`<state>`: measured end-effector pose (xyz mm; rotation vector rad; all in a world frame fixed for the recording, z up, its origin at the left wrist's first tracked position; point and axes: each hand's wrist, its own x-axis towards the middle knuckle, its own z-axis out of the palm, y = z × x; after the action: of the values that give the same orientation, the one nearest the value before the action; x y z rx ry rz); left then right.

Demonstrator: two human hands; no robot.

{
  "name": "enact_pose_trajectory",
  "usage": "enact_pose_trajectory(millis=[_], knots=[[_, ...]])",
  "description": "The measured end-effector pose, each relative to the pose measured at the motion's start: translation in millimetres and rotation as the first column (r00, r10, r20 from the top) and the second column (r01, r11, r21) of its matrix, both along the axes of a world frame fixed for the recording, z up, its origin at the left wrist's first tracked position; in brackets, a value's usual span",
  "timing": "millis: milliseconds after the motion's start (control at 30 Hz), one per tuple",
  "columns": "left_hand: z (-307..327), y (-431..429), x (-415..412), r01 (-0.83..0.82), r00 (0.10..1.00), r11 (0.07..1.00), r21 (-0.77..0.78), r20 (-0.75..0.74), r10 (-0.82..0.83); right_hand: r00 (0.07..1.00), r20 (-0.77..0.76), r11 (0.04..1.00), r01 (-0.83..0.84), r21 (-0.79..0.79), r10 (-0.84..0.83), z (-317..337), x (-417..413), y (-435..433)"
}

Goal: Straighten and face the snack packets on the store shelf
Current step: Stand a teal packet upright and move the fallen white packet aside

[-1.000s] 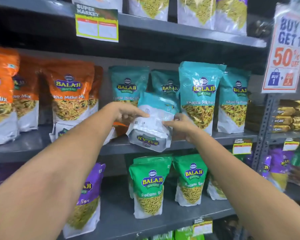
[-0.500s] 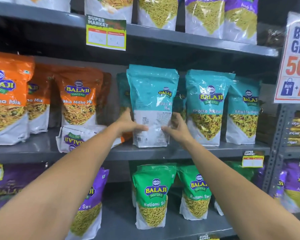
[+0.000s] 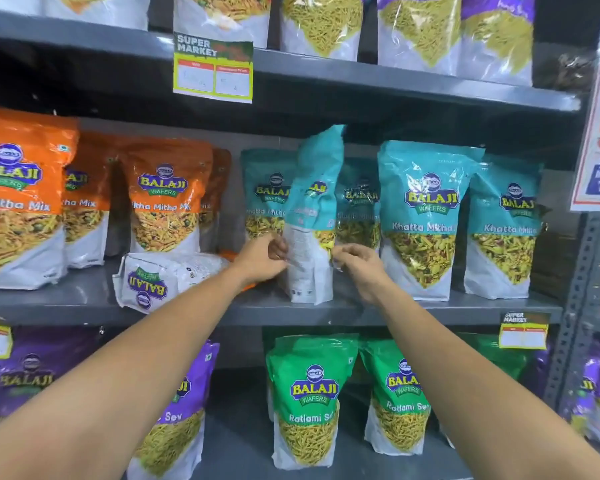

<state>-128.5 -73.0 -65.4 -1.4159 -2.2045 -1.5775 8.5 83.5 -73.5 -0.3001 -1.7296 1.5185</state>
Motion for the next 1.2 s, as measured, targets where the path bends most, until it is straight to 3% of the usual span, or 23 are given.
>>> enact_pose_trajectory(millis=[100, 167, 233, 367, 467, 633, 700, 767, 833, 900, 967, 1000, 1033, 1067, 1133, 1200], knots=[[4, 0, 1, 0.225, 0.940, 0.973, -0.050, 0.274, -0.203, 0.994, -0.075, 0.985, -0.088, -0.145, 0.078, 1, 5, 3], [4, 1, 5, 0.311, 0.904, 0.949, -0.057, 0.325, -0.277, 0.982, 0.007, 0.963, -0.185, -0.195, 0.190, 3, 9, 2], [3, 3, 10, 0.223, 0.941, 0.972, -0.077, 0.277, -0.194, 0.962, 0.079, 0.948, -0.242, -0.207, 0.263, 4, 8, 1], [12, -2, 7, 0.286, 0.862, 0.950, -0.129, 0.467, -0.197, 0.964, 0.091, 0.950, -0.227, -0.216, 0.251, 2, 13, 14], [20, -7, -3, 0.225, 0.857, 0.960, -0.164, 0.502, -0.115, 0.950, 0.140, 0.959, -0.265, -0.098, 0.277, 0, 19, 22], [19, -7, -1, 0.178, 0.854, 0.975, -0.133, 0.514, -0.086, 0.963, 0.077, 0.966, -0.256, -0.040, 0.258, -3, 19, 13], [23, -10, 6, 0.192, 0.855, 0.971, -0.142, 0.511, -0.094, 0.982, 0.073, 0.984, -0.176, -0.014, 0.176, -3, 20, 9], [32, -19, 8, 0.160, 0.886, 0.968, -0.196, 0.460, -0.053, 0.995, 0.071, 0.992, 0.067, 0.106, -0.075, -2, 18, -1], [47, -33, 2, 0.043, 0.943, 0.969, -0.241, 0.331, 0.040, 0.914, -0.041, 0.865, 0.395, 0.311, -0.403, -5, 14, -18], [65, -53, -13, -0.122, 0.969, 0.971, -0.205, 0.186, 0.161, 0.843, -0.145, 0.701, 0.516, 0.493, -0.519, -6, 8, -48], [79, -76, -27, -0.370, 0.928, 0.889, -0.271, -0.059, 0.368, 0.865, -0.175, 0.650, 0.473, 0.595, -0.469, -6, -6, -85], [83, -86, -35, -0.488, 0.873, 0.797, -0.355, -0.201, 0.445, 0.880, -0.136, 0.647, 0.432, 0.628, -0.455, -5, -15, -103], [85, -98, -37, -0.553, 0.833, 0.680, -0.481, -0.305, 0.462, 0.885, -0.046, 0.663, 0.380, 0.645, -0.463, -5, -25, -121], [83, -108, -40, -0.540, 0.834, 0.572, -0.617, -0.305, 0.460, 0.888, 0.095, 0.718, 0.296, 0.630, -0.449, -3, -34, -135], [77, -128, -56, -0.385, 0.895, 0.382, -0.840, -0.239, 0.376, 0.881, 0.424, 0.925, 0.038, 0.378, -0.210, 2, -54, -158], [70, -149, -59, -0.235, 0.955, 0.361, -0.902, -0.145, 0.259, 0.843, 0.533, 0.996, -0.093, 0.016, 0.070, 6, -65, -168]])
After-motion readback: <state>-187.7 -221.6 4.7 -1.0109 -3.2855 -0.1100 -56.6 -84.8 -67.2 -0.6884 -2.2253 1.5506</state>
